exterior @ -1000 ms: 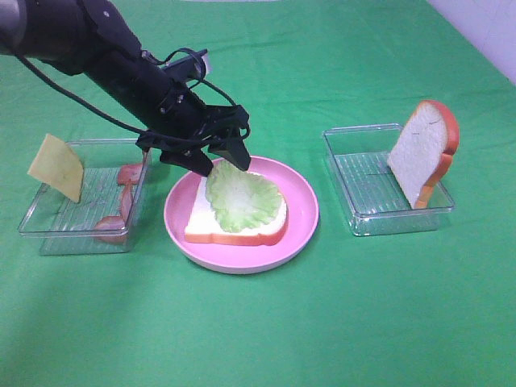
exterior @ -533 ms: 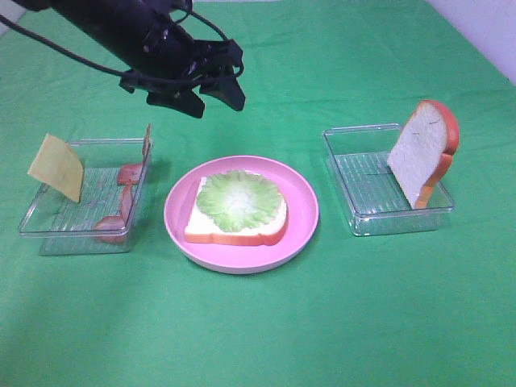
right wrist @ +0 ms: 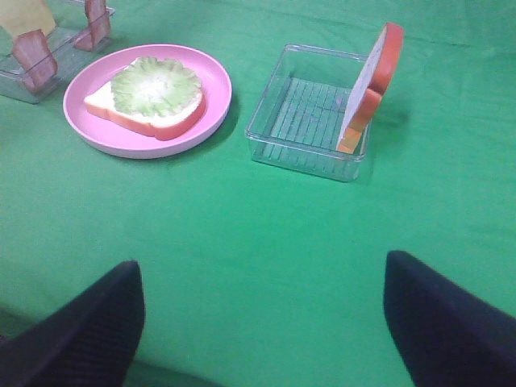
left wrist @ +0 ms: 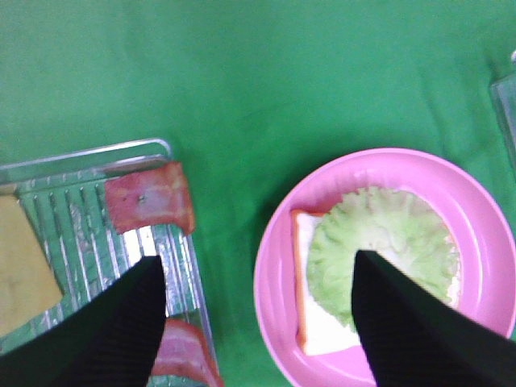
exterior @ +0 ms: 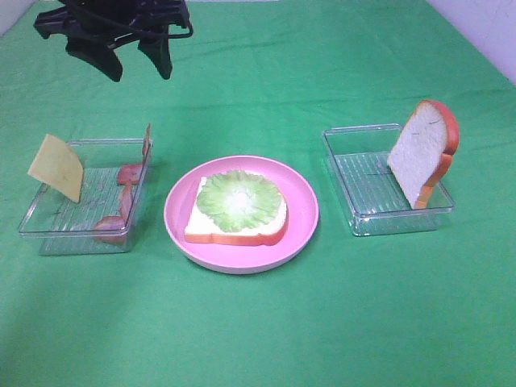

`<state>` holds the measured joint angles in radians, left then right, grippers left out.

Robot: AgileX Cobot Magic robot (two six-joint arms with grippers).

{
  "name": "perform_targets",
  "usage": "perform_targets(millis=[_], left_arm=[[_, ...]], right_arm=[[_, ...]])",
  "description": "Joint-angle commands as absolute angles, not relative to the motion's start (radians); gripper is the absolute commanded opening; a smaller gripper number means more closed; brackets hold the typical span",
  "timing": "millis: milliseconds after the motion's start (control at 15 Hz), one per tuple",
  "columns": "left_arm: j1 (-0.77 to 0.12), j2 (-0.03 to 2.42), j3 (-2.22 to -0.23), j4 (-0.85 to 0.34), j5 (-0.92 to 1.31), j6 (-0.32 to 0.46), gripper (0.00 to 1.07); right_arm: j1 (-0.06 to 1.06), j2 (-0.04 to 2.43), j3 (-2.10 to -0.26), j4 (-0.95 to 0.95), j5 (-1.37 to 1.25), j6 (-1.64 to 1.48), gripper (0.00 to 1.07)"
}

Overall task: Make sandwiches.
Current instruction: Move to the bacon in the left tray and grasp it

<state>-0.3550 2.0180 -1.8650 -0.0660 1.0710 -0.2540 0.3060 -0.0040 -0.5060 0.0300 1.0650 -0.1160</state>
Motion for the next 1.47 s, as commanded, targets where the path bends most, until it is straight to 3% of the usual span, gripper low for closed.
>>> perform_targets(millis=[67,467,1000,1400,1467], left_arm=[[-0.327,2.052,-1.870,-0.046,1.106,-0.306,0.64],[-0.325,2.176,-1.871,0.061,1.082,-0.367,0.64],[-0.325,2.251,-1.872,0.012,0.968,-0.366,0.63],[-0.325,2.281,-1.872,0.000,0.975,-0.359,0.55],[-0.325,2.281,-1.872,0.000,0.974,-0.359,0.47]], right_arm=[[0.310,-0.027,-0.502,0.027,1.057,-0.119,0.75],[0.310,-0.027,-0.502,0.027,1.057,-0.119,0.75],[0.310,-0.027,-0.502,0.027,1.057,-0.119,0.75],[0.310,-0.027,-0.502,0.027,1.057,-0.119,0.75],[0.310,-0.027,-0.502,0.027,1.057,-0.119,0.75]])
